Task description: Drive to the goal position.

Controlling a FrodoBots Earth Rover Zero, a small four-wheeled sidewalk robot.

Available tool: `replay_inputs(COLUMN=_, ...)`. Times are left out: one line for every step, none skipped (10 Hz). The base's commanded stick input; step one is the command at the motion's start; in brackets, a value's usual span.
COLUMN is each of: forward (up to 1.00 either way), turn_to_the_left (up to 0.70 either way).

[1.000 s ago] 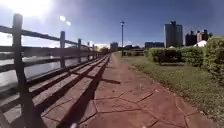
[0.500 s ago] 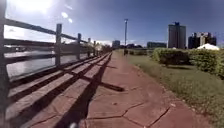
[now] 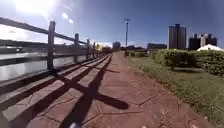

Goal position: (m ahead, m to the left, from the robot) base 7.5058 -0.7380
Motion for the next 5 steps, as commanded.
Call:
replay_inputs(forward=0.85, turn_to_the_left=0.00)
replay_inputs(forward=0.85, turn_to_the_left=0.00)
replay_inputs(forward=0.85, turn_to_the_left=0.00)
replay_inputs(forward=0.85, turn_to_the_left=0.00)
replay_inputs(forward=0.85, turn_to_the_left=0.00)
